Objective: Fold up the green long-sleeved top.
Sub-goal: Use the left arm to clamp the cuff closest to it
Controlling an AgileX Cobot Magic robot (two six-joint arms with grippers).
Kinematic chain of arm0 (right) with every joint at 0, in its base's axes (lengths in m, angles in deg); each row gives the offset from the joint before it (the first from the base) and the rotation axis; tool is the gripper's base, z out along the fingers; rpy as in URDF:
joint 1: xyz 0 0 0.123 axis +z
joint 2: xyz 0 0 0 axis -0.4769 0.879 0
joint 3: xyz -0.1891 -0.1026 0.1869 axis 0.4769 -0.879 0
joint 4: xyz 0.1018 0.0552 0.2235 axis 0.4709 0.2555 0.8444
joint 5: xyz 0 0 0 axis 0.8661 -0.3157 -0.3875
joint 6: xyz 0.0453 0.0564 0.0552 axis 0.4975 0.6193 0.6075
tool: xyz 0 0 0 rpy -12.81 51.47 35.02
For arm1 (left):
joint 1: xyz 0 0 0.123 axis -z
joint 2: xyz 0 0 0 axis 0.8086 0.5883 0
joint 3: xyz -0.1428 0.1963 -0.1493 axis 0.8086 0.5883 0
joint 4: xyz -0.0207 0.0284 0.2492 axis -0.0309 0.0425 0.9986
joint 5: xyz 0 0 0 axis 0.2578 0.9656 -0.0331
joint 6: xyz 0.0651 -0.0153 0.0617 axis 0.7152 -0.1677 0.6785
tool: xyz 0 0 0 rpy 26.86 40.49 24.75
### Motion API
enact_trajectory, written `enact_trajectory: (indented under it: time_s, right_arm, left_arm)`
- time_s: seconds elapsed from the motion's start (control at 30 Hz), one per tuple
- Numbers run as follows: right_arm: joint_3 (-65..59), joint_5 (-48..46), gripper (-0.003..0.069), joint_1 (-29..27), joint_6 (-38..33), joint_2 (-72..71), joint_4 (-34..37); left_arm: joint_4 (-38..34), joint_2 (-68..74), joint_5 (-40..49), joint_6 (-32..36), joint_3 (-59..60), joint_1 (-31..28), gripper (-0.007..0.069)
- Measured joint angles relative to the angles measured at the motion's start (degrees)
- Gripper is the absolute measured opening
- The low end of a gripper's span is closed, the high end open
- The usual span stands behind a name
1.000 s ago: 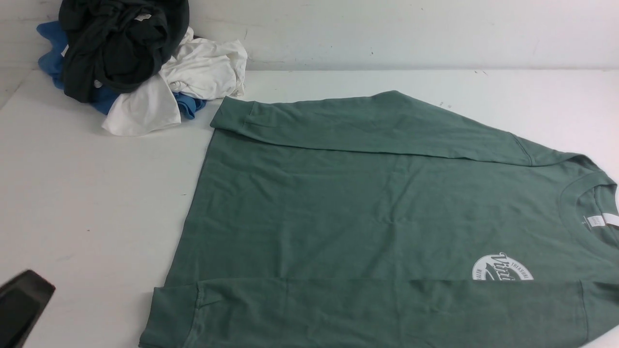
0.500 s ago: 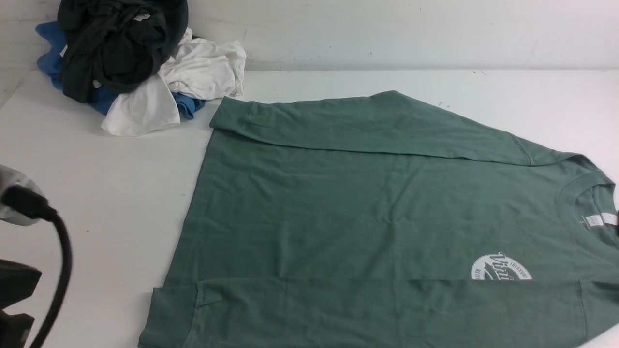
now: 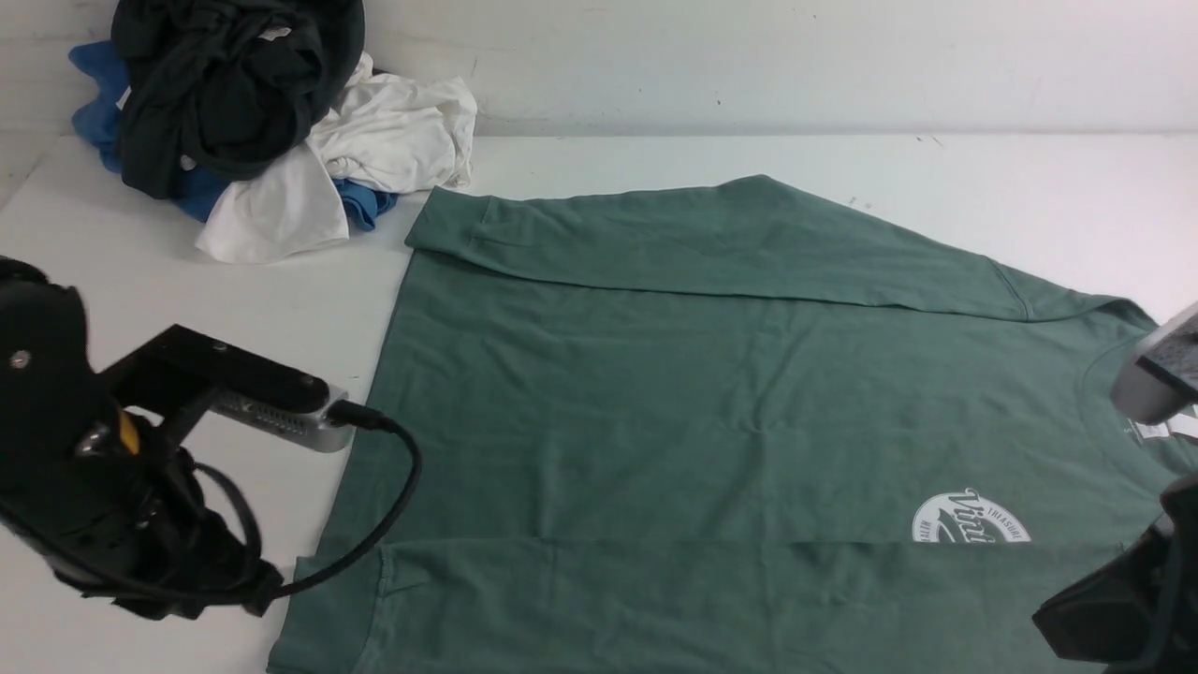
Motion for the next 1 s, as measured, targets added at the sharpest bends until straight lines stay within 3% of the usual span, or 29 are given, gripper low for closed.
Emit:
enact_trajectory:
  time_s: [0.07,0.13,0.27,0.73,1.0]
  right_arm:
    - [0.0,-0.1,-0.0015,0.1,0.0,0.0,0.0]
    - [0.0,-0.1,-0.0015,0.1,0.1,0.0,-0.1]
    - [0.0,-0.1,-0.0015,0.1,0.1,0.0,-0.1]
    - [0.0,0.4,-0.0015,0.1,-0.2,0.0,-0.3]
    - [0.0,0.2,-0.0015,0.1,-0.3,0.0,-0.3]
  left_arm:
    - [-0.8,2.4,-2.3,0.3,-0.1,-1.0,0.0157]
    - [-1.5,7.2,-7.7,0.7,-0.1,-2.8,0.0243]
    - [-2.2,13.7,-11.4,1.4,-0.2,-3.3,0.0318]
    - [-5.3,20.1,-15.6,4.7,-1.2,-0.4,0.0342]
    - [-6.0,16.9,-9.3,4.7,-4.0,-0.3,0.0342]
